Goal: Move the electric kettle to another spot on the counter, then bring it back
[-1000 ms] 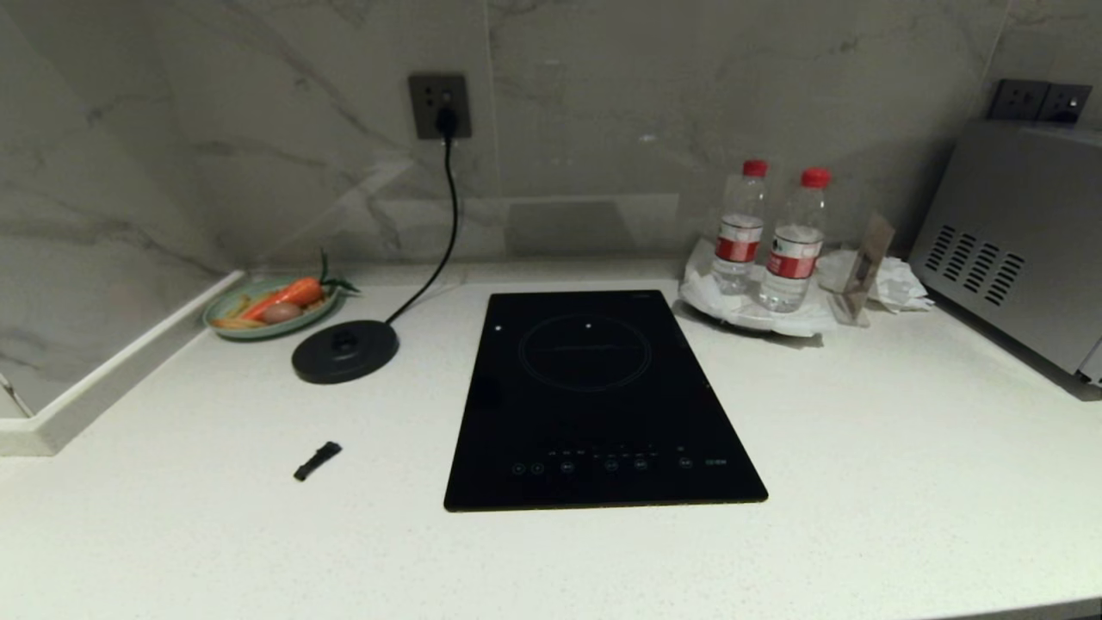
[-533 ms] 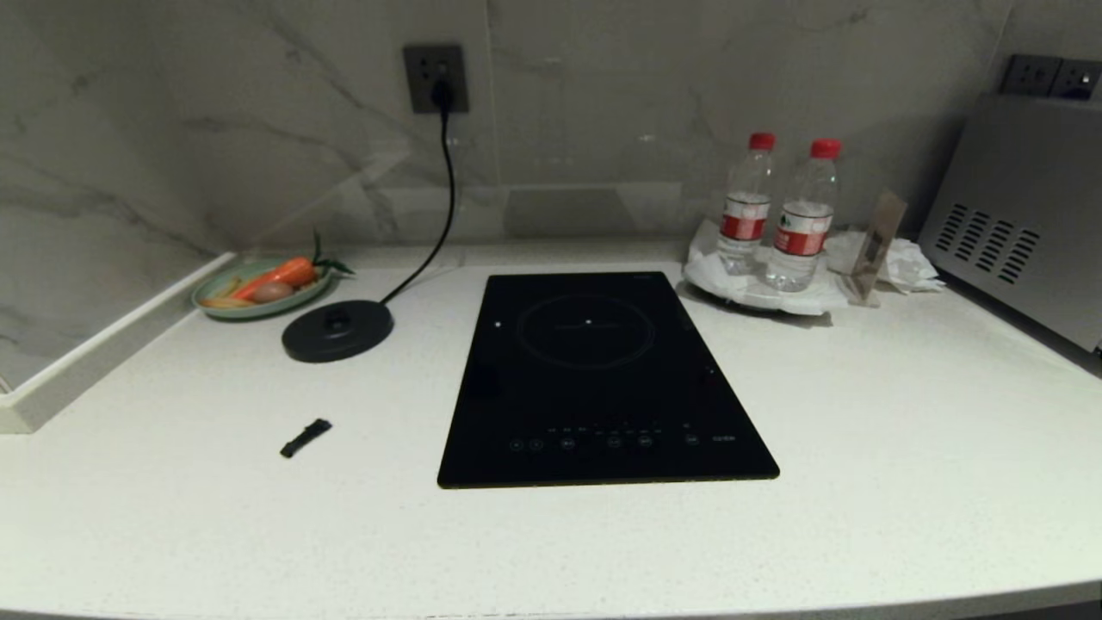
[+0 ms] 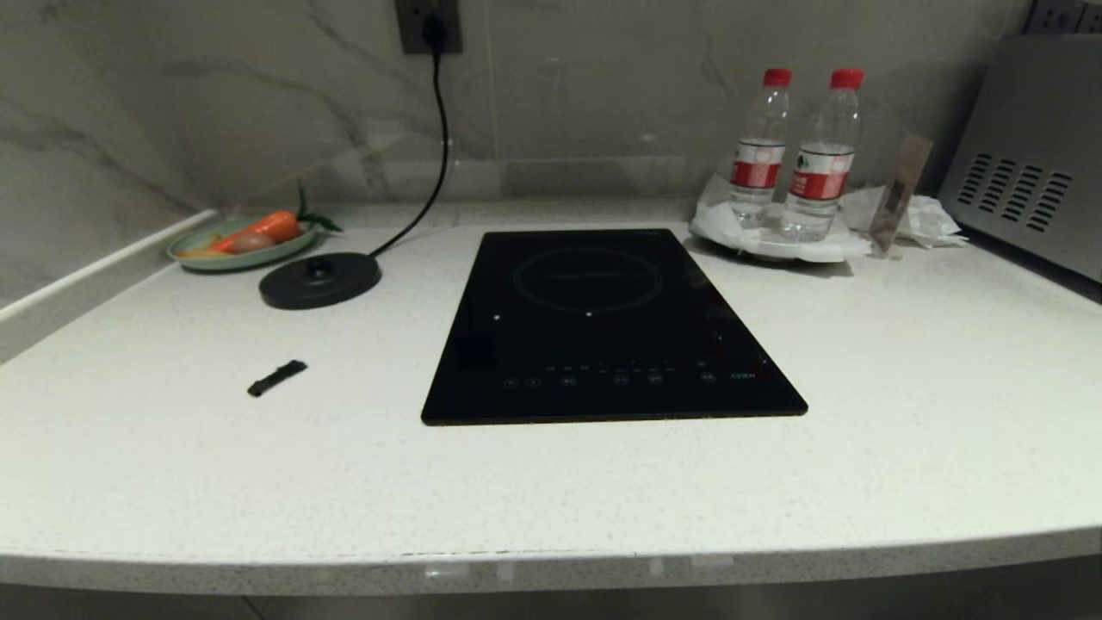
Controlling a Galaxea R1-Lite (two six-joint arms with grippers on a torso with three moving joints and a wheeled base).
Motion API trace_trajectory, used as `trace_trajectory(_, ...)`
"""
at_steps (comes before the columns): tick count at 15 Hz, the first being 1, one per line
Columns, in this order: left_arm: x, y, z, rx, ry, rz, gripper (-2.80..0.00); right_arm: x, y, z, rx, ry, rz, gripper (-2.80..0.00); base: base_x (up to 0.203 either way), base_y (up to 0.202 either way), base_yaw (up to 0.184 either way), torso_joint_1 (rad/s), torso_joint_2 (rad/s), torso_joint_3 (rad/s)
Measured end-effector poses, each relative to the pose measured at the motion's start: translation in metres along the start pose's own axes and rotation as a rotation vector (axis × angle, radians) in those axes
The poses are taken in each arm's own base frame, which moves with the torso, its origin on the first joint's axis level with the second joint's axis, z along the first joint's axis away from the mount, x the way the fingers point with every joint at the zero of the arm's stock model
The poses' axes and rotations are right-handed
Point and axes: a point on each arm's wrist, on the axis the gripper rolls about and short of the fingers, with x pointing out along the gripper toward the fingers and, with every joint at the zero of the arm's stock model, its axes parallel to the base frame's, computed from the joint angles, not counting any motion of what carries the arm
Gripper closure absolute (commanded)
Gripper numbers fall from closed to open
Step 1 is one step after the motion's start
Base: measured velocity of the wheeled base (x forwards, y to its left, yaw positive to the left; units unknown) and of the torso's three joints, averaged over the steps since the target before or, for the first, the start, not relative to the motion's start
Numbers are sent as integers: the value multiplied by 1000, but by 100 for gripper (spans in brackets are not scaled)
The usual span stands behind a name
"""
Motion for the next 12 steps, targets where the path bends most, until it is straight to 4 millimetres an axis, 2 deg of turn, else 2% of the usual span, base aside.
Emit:
trace_trajectory(4,0,0,0,0,0,-1,0,0,0,0,-1,-2,0,0,0,0,0,1,87,89)
trace_trajectory(12,0,0,0,0,0,1,0,0,0,0,0,-2,1,0,0,0,0,0,0,0)
